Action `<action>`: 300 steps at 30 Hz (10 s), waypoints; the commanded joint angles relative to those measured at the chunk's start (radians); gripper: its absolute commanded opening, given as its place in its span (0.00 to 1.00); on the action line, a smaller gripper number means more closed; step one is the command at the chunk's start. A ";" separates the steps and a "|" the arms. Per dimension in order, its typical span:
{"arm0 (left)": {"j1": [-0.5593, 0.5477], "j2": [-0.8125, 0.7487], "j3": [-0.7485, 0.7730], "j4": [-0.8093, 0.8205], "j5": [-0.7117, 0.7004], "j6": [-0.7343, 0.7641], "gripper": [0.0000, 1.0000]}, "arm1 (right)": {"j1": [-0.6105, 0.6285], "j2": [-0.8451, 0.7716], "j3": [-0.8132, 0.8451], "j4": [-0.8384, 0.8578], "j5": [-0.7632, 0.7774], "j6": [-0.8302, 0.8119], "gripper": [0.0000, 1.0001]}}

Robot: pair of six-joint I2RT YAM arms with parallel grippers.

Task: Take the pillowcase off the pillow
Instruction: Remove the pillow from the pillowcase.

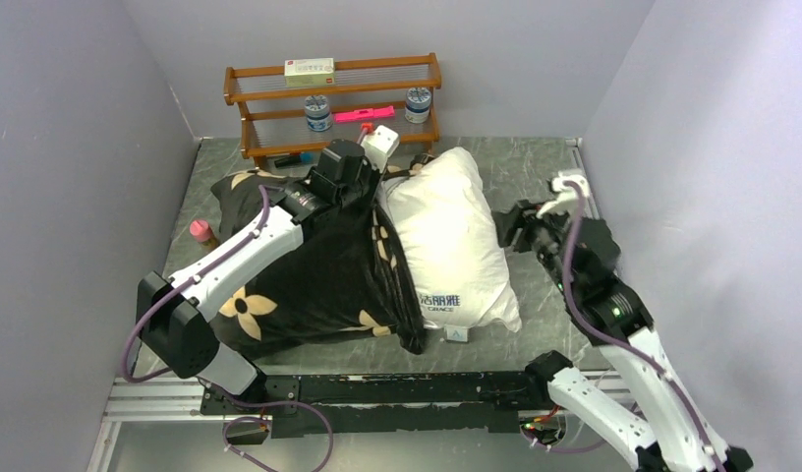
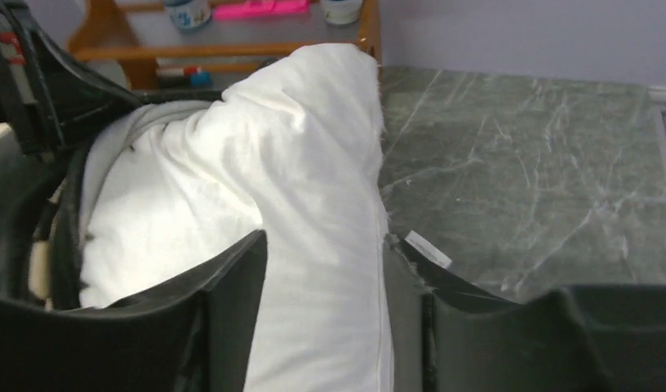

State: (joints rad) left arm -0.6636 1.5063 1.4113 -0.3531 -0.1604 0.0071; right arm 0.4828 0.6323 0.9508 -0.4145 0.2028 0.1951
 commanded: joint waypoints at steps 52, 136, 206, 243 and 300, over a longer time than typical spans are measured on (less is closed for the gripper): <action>-0.122 -0.292 -0.119 0.034 0.143 -0.044 0.34 | -0.015 0.348 0.142 0.027 -0.629 -0.033 0.00; 0.142 0.138 0.016 0.209 0.194 -0.209 0.47 | -0.018 0.567 0.173 0.092 0.220 0.014 0.27; -0.657 -0.174 -0.502 0.308 -0.269 -0.532 0.73 | -0.020 0.321 -0.109 0.062 -0.405 0.065 0.89; -0.486 -0.458 -0.677 0.126 -0.675 -0.448 0.05 | -0.034 0.257 0.066 -0.043 -0.007 0.073 0.00; -0.359 -0.641 -0.853 0.428 -0.041 -0.443 0.45 | -0.050 0.091 0.040 -0.251 -0.282 0.021 0.43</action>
State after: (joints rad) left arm -1.0298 0.8654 0.5449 -0.0872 -0.3882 -0.4980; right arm 0.4324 0.7029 0.9855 -0.8101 0.0216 0.2882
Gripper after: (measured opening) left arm 0.377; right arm 0.385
